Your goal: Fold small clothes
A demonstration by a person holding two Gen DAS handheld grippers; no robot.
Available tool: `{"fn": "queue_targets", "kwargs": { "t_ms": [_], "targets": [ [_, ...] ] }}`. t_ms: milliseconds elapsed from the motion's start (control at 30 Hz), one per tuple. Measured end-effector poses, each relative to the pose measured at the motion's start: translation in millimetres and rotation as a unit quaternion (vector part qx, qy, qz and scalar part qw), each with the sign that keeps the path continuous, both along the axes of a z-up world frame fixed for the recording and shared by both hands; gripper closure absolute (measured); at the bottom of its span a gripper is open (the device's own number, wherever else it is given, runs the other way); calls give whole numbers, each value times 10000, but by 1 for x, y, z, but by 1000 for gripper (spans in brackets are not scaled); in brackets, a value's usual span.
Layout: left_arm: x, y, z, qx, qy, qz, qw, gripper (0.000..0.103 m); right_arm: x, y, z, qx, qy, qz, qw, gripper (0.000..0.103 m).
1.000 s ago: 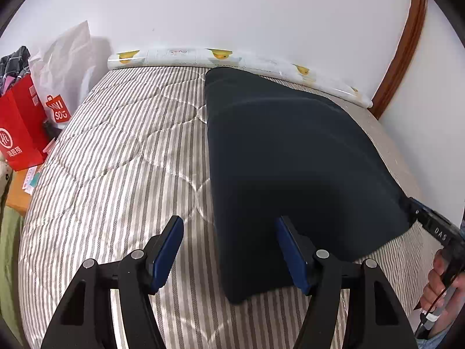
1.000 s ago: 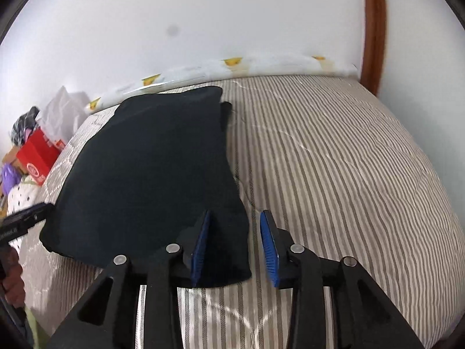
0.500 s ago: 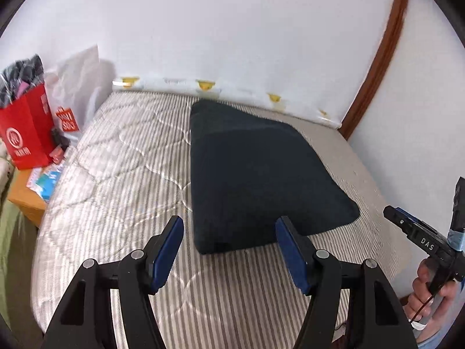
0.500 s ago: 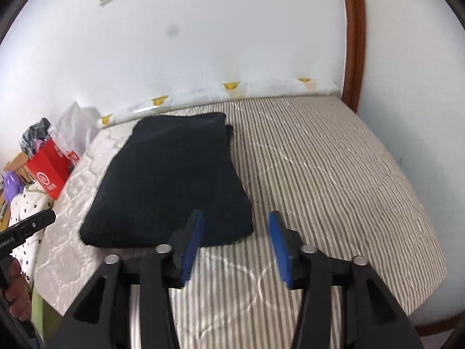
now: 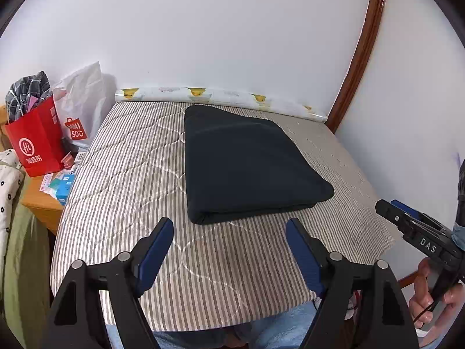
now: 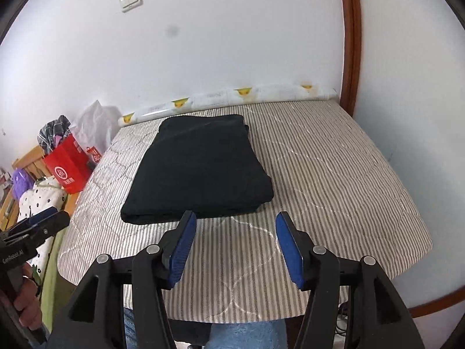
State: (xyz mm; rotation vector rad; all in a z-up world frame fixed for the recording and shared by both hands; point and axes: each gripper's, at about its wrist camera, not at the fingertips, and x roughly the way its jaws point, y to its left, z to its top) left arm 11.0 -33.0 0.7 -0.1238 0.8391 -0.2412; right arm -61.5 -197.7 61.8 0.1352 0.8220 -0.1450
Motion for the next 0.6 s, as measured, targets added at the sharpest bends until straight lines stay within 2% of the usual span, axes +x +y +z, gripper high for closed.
{"fn": "queue_targets", "kwargs": {
  "t_ms": [33,67,100,200,600],
  "targets": [
    [-2,-2,0,50,-10,-24,10000,24,-2,3,1,-75,1,5,10000,40],
    [-3,-3,1,110,-38,-27,9999,24,-3,5,2,-174,-9,-26,9998,23],
    [-5,-5,1,225,-100,6,9997,23,-5,6,4,-274,-72,-72,9996,14],
    [-9,-6,5,524,-315,263,9978,21,-9,7,10,-478,-200,-178,9985,10],
    [-24,-3,14,673,-641,536,9942,18,-26,1,26,-609,-343,-263,9972,6]
  ]
}}
